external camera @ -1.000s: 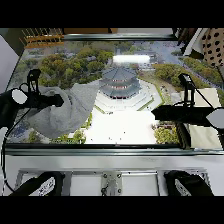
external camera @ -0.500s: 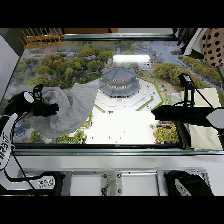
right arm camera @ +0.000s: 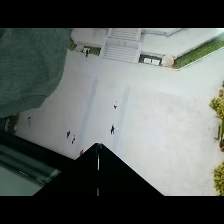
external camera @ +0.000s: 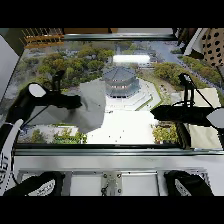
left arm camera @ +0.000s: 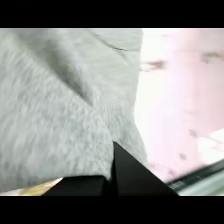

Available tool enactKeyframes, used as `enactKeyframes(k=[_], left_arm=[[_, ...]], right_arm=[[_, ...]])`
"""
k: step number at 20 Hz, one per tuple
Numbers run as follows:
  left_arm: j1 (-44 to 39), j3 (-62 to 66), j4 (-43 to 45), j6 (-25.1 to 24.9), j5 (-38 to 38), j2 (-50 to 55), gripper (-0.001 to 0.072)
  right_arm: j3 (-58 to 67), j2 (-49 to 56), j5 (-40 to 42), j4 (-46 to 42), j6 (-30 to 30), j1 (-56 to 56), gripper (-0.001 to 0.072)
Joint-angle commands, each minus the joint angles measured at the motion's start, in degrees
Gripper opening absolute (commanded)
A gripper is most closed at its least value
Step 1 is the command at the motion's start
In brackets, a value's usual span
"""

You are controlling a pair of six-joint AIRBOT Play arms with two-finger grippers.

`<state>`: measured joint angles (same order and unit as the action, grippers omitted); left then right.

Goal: Fold the clothes and pants, and hang the long-sleeved shirts on hangers.

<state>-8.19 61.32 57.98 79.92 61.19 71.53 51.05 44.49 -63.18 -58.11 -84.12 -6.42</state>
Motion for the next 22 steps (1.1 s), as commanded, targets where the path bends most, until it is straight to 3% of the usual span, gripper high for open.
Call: enactKeyframes(k=[1, 4, 7, 8, 9, 10, 14, 17, 22], left_arm=[[-17.03, 0.09, -4.07, 4.50, -4.61, -3.69, 0.0007], [-31.63, 0.11, -4.04, 9.25, -15.19, -1.88, 0.0007], [-38.86, 0.24, -4.00, 9.29, -24.13, 0.87, 0.0017], [-38.40, 1.20, -3.58, 9.31, -24.06, 1.64, 0.0277], [-36.46, 2.49, -3.54, 9.31, -22.56, 2.08, 0.0588], [-32.96, 4.00, -3.45, 9.22, -19.76, 2.12, 0.0687], [-11.93, 7.87, -2.19, 6.36, -7.98, 2.12, 0.0687], [3.21, 5.03, 6.01, 6.21, -8.24, 2.54, 0.0687], [16.81, 4.04, 6.32, -2.36, -7.37, 12.72, 0.0687]], right_arm=[[0.63, -0.50, 1.66, -0.52, 7.63, 0.61, 0.0028], [3.63, -1.05, 2.10, -9.29, 6.69, 5.18, 0.0028], [4.17, -1.92, 2.25, -10.71, 6.14, 11.32, 0.0028], [4.17, -2.10, 2.25, -10.69, 6.14, 12.79, 0.0028], [4.17, -2.19, 2.25, -10.69, 6.14, 13.97, 0.0028], [4.17, -2.21, 2.25, -10.69, 6.14, 14.60, 0.0028], [4.07, -2.19, 2.25, -9.62, 6.12, 14.91, 0.0028], [3.93, -2.01, 1.57, -9.62, 6.12, 14.91, 0.0028], [3.93, -0.92, 0.04, -8.46, 6.12, 14.88, 0.0028]])
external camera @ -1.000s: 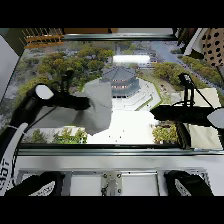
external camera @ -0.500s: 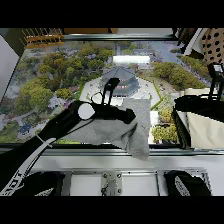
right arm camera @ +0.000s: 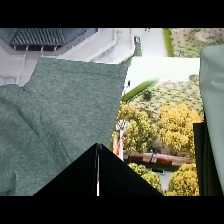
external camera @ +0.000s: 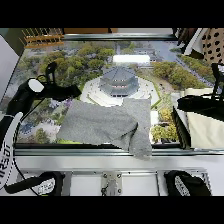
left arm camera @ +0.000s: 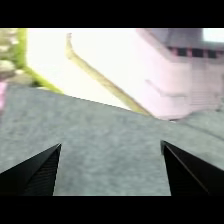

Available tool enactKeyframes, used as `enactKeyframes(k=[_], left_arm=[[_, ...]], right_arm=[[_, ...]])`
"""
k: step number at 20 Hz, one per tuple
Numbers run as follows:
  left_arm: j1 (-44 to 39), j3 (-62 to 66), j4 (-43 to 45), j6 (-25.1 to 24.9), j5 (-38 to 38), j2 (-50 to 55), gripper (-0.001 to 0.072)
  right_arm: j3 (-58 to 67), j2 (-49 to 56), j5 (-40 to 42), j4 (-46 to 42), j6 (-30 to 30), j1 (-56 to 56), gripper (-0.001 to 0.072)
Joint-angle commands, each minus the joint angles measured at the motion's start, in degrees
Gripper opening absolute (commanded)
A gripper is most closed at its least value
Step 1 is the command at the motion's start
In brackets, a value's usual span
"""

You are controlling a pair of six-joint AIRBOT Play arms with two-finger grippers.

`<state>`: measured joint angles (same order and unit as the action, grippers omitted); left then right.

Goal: Fold the clothes and pants, and hang the long-sleeved shirts on hangers.

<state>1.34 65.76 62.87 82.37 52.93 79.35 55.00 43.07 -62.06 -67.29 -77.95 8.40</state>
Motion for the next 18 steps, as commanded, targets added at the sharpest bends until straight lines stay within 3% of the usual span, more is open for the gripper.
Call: enactKeyframes(k=[1, 7, 12, 13, 14, 15, 18], left_arm=[[7.89, -0.09, 1.42, -6.49, 0.79, 7.34, 0.0686], [4.94, 8.94, 1.44, -7.58, 2.95, 19.67, 0.0686], [1.36, 13.18, 1.55, -7.58, 5.68, 23.58, 0.0684], [1.05, 13.62, 1.55, -7.56, 6.62, 23.89, 0.0523], [0.79, 13.70, 1.55, -7.48, 7.10, 23.82, 0.0237], [0.79, 13.70, 1.53, -7.37, 7.15, 23.45, 0.0002], [1.84, 13.68, 1.62, -7.37, 6.93, 21.24, 0.0007]], right_arm=[[-0.02, 0.92, -1.64, 1.14, -0.04, 0.07, 0.0028], [-0.17, 2.99, -3.39, 2.16, -0.04, 0.07, 0.0029], [-1.79, 5.18, -3.41, 2.16, -0.04, 0.07, 0.0028], [-2.43, 5.95, -3.45, 2.14, -0.04, 0.07, 0.0028], [-3.06, 6.97, -3.56, 2.14, -0.11, 0.07, 0.0028], [-3.65, 8.31, -3.54, 2.12, -0.22, 0.09, 0.0028], [-5.44, 15.39, -3.50, 0.61, -6.69, 0.13, 0.0039]])
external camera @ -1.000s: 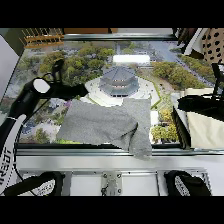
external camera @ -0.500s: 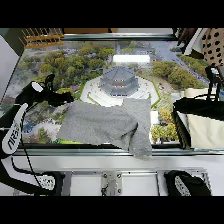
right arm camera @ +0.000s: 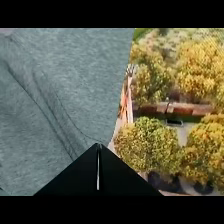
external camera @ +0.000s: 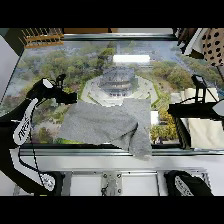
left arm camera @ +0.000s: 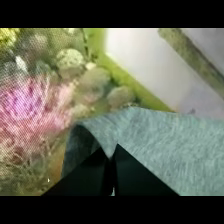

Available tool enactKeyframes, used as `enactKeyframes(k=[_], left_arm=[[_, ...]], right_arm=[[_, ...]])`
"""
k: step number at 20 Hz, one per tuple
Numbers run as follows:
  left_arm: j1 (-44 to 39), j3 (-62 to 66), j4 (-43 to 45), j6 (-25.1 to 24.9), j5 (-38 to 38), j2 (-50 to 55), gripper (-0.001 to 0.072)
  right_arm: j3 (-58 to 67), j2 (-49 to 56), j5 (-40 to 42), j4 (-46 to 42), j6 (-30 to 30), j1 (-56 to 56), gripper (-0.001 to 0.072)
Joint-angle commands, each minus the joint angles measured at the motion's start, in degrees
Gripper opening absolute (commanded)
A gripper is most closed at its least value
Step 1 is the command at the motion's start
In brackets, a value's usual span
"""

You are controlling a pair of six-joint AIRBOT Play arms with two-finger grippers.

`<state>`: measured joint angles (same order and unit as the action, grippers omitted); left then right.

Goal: Fold the clothes and pants, and hang the long-sleeved shirts on hangers.

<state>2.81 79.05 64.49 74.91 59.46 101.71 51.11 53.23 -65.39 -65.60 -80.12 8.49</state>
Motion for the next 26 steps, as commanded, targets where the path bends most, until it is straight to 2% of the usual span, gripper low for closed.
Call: enactKeyframes(k=[1, 2, 3, 4, 5, 6, 7, 10, 15, 16, 17, 20, 24, 26], left_arm=[[0.92, 0.39, 0.00, 0.09, 0.55, -1.99, 0.0007], [1.05, 0.39, 0.02, 0.09, 0.66, -2.73, 0.0008], [1.55, 0.39, 0.02, 0.09, 0.70, -3.26, 0.0007], [1.70, 0.39, 0.00, 0.09, 0.87, -3.61, 0.0007], [1.70, 0.42, -0.02, 0.09, 1.05, -3.69, 0.0007], [1.70, 0.37, 0.02, 0.09, 1.25, -3.67, 0.0007], [1.70, -0.02, 0.02, 0.09, 1.16, -3.67, 0.0008], [1.70, -1.38, 0.00, 0.09, 0.79, -3.67, 0.0007], [1.70, -1.20, -0.04, 0.09, 1.38, -3.69, 0.0007], [1.70, -1.22, -0.02, 0.09, 1.64, -3.67, 0.0007], [1.70, -1.20, -0.04, 0.11, 2.01, -3.72, 0.0007], [2.93, -1.11, 0.72, 1.53, 1.44, -8.04, 0.0006], [8.11, 7.02, 0.11, 1.64, 2.84, -21.92, 0.0007], [10.10, 11.96, 0.04, 1.64, 5.46, -29.64, 0.0007]], right_arm=[[-2.08, 8.24, 0.02, -1.01, -4.79, 0.04, 0.0039], [-2.43, 11.89, 0.46, -0.59, -4.74, -0.02, 0.0041], [-2.60, 15.39, 0.92, 0.85, -4.52, -0.02, 0.0157], [-2.60, 19.12, 1.11, 2.95, -3.34, -0.02, 0.0492], [-2.60, 22.32, 1.11, 5.62, -1.99, -0.02, 0.0575], [-2.60, 25.07, 1.09, 8.48, -0.42, -0.33, 0.0441], [-2.60, 27.50, 1.11, 11.08, 1.49, -1.07, 0.0371], [-2.60, 31.56, 2.60, 12.55, 2.14, -4.76, 0.0373], [-2.58, 32.57, 5.55, 12.81, 2.14, -8.35, 0.0370], [-2.56, 32.54, 5.97, 12.96, 2.16, -8.41, 0.0284], [-2.49, 32.33, 6.40, 12.96, 2.12, -8.41, 0.0031], [2.16, 28.20, 5.35, 11.87, 2.21, -7.19, 0.0025], [22.88, 16.81, -0.70, 6.60, 2.19, -2.73, 0.0025], [33.44, 11.50, -0.81, 6.01, 2.21, -1.03, 0.0025]])
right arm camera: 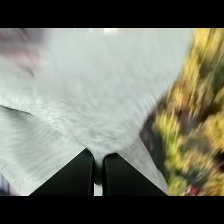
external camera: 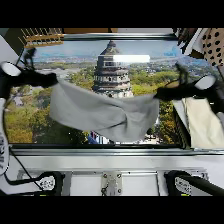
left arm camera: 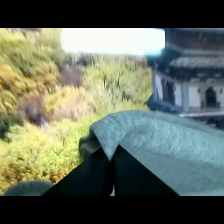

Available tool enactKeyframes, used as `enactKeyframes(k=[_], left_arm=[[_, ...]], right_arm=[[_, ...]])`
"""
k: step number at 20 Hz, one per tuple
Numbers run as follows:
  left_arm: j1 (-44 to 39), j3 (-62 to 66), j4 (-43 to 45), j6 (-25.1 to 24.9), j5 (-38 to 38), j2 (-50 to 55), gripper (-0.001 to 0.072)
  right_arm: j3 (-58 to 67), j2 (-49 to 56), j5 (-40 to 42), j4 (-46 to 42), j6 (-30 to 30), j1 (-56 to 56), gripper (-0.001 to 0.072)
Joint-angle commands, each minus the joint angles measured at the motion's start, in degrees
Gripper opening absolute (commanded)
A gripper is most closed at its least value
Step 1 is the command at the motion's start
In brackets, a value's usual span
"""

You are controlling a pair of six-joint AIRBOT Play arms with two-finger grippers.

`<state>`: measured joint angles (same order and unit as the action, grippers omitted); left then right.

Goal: Fold the clothes and pants, and hang the long-sleeved shirts on hangers.

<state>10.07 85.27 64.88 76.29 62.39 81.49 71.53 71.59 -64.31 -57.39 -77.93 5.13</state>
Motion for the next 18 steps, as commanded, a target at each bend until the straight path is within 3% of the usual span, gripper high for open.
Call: enactKeyframes(k=[1, 5, 9, 14, 18], left_arm=[[3.41, 7.63, -0.35, 0.26, 3.78, -12.90, 0.0007], [3.76, 10.45, -0.50, 0.26, 8.41, -27.08, 0.0007], [3.30, 3.21, -0.37, 0.79, 8.35, -40.54, 0.0007], [3.37, -8.66, -0.33, 9.01, 9.62, -52.39, 0.0007], [3.34, -19.71, -0.35, 14.25, 17.68, -55.25, 0.0007]], right_arm=[[17.68, -9.22, -1.90, -2.23, 0.20, 3.17, 0.0025], [26.69, -17.90, 0.50, -2.43, 0.17, 5.51, 0.0025], [26.80, -25.09, 6.12, -6.08, 0.15, 5.68, 0.0025], [26.80, -28.46, 7.89, -6.05, -1.73, 5.92, 0.0025], [26.77, -24.52, 2.62, -5.81, -4.81, 5.86, 0.0024]])
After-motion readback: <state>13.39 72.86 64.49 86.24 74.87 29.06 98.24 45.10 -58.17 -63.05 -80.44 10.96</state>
